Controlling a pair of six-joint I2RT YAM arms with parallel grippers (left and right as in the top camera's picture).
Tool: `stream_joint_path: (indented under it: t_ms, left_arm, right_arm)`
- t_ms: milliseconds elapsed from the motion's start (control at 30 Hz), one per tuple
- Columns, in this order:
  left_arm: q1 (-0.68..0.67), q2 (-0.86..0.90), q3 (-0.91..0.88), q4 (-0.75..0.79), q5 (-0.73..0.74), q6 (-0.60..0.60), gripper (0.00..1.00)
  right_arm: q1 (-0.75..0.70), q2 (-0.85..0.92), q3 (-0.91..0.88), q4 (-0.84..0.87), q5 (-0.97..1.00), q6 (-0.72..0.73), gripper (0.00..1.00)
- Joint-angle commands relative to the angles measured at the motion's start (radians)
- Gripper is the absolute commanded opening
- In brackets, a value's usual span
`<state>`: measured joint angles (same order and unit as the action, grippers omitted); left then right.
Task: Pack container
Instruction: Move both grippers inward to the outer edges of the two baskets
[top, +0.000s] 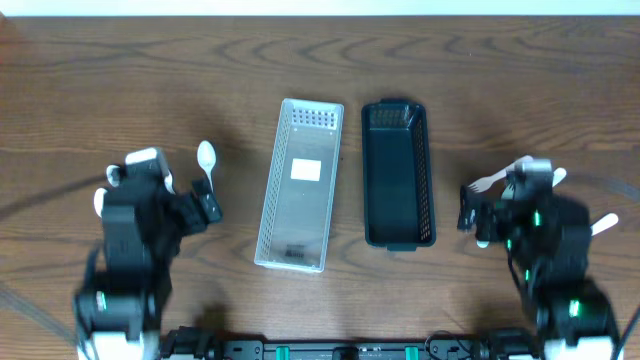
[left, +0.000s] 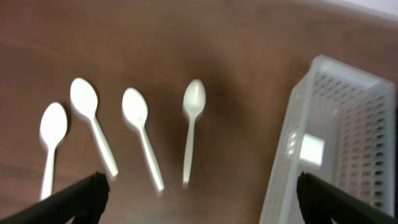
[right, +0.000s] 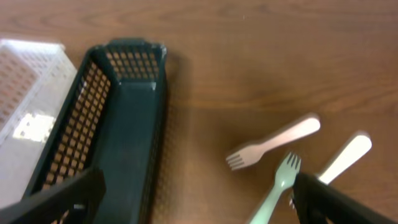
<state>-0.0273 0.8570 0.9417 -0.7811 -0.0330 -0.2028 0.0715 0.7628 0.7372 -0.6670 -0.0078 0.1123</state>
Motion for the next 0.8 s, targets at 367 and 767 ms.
stream_joint_path:
  t_ms: [367,767]
  left_arm:
    - [0.002,0.539,0.214,-0.187,0.008,-0.032,0.65]
    - [0.002,0.726,0.209,-0.183,0.069,-0.035,0.31]
  right_arm:
    - [0.006,0.623,0.343,-0.149,-0.002,0.004,0.37]
    - [0.008,0.776,0.342,-0.154,-0.005,0.003,0.17]
